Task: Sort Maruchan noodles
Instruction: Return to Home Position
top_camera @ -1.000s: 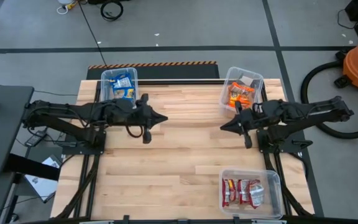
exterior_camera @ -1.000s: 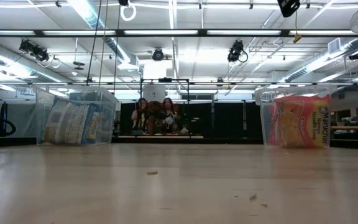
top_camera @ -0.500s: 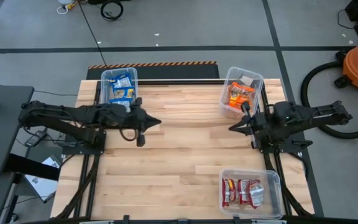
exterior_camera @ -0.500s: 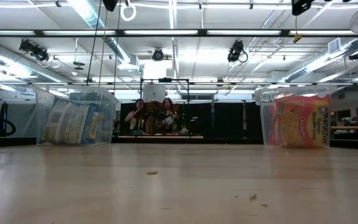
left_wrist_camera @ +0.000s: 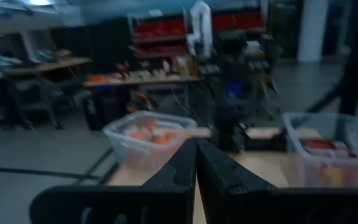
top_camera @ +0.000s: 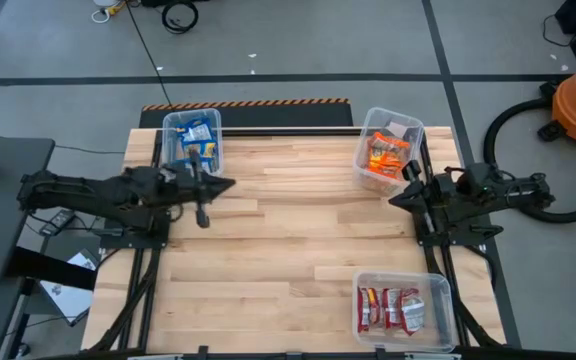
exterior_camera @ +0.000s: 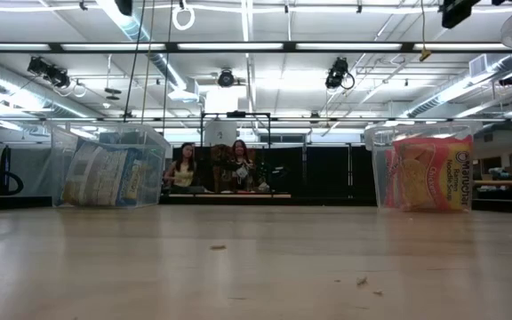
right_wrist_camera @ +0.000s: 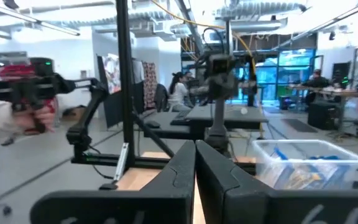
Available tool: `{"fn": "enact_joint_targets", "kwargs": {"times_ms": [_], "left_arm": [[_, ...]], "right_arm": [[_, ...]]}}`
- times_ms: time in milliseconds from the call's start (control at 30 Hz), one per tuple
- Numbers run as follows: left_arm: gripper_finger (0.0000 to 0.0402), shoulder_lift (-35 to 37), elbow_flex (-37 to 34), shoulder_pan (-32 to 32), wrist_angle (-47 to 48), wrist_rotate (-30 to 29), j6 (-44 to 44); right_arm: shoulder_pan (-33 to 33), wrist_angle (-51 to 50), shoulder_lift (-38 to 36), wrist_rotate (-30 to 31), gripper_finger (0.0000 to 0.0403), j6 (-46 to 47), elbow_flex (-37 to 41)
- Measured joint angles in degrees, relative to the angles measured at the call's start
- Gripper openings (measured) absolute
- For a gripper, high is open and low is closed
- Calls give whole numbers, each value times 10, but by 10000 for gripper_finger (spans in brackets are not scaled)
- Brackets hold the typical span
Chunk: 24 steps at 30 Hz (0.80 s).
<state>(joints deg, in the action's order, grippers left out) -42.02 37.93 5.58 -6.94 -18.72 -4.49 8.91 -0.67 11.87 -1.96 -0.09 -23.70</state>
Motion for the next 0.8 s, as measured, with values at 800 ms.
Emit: {"fn": "enact_joint_targets", "kwargs": {"times_ms": [800], "left_arm": [[18, 144, -100, 0, -96, -3, -6]], "right_arm": [[0, 198, -116, -40, 18, 82, 198]]}}
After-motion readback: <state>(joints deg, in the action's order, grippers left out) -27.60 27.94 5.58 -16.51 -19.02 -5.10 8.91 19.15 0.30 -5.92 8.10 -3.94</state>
